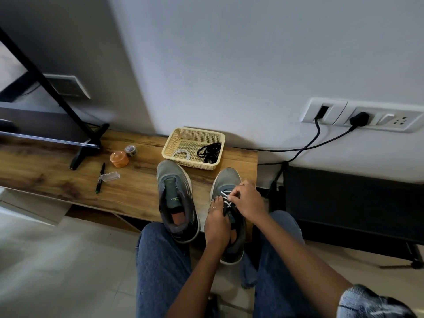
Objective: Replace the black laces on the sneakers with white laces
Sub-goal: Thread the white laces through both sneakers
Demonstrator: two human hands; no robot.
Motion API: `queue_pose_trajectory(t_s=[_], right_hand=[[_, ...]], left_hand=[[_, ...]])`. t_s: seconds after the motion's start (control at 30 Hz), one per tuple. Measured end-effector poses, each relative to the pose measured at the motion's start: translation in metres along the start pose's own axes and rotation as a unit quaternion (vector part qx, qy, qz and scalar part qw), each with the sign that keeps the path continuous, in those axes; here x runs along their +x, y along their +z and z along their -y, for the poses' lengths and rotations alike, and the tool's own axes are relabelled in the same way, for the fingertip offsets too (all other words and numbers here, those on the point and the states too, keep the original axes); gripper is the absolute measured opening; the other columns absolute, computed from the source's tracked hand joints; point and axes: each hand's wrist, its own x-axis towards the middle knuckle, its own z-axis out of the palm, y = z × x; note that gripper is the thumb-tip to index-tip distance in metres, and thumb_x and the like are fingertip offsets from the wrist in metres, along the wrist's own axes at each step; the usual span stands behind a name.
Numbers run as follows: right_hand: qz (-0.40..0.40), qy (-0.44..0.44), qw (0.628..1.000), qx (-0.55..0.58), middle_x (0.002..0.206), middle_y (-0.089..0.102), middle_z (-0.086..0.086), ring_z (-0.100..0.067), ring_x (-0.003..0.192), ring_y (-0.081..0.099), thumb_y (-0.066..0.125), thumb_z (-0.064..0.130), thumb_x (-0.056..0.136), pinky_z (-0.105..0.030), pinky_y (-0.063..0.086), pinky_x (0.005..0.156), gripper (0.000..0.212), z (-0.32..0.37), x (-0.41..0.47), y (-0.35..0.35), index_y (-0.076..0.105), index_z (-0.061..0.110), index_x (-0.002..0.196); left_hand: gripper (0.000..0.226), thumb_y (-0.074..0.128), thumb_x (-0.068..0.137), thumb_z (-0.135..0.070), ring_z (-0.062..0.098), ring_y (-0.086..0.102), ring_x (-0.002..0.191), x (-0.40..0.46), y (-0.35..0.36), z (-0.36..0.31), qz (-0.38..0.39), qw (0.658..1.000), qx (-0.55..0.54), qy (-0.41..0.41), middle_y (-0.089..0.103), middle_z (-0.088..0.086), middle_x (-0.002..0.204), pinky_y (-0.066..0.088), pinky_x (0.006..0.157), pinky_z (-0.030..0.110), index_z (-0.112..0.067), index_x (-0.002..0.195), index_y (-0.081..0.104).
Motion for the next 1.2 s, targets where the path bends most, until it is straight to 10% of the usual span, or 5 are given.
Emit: queue_pose_trajectory(t_s=[0.37,0.67,1.2], right_hand=[[0.062,0.012,0.993,-0.104,0.127,0.037,-0.011,-0.024,0.1,0.054,0.054,0.012,0.092,-0.03,0.046,0.083,0.015,0.012,0.005,0.005,0.064,0.004,0.099],[0.024,0.017,0.995,0.091,0.092,0.065,-0.004,-0.012,0.083,0.056,0.066,0.012,0.086,-0.025,0.041,0.073,0.007,-0.003,0.005,-0.011,0.07,0.011,0.081],[0.083,-0.092,0.985,-0.121,0.112,0.041,-0.002,-0.02,0.092,0.05,0.053,0.014,0.094,-0.038,0.049,0.079,0.008,0.008,0.003,-0.005,0.06,0.018,0.094]], left_hand=[[0.068,0.046,0.086,0.009,0.015,0.026,0.143,-0.003,-0.002,-0.002,0.004,1.0,-0.004,0.008,0.027,0.002,0.156,0.022,0.113,0.023,-0.012,0.149,0.029],[0.06,0.043,0.09,0.004,0.017,0.036,0.139,0.001,0.002,0.004,0.005,1.0,-0.017,-0.009,0.036,0.003,0.152,0.029,0.112,0.027,-0.014,0.146,0.036],[0.055,0.047,0.09,0.0,0.019,0.041,0.135,0.003,0.007,0.014,-0.002,1.0,-0.031,-0.003,0.041,0.003,0.149,0.034,0.109,0.028,-0.015,0.143,0.043]])
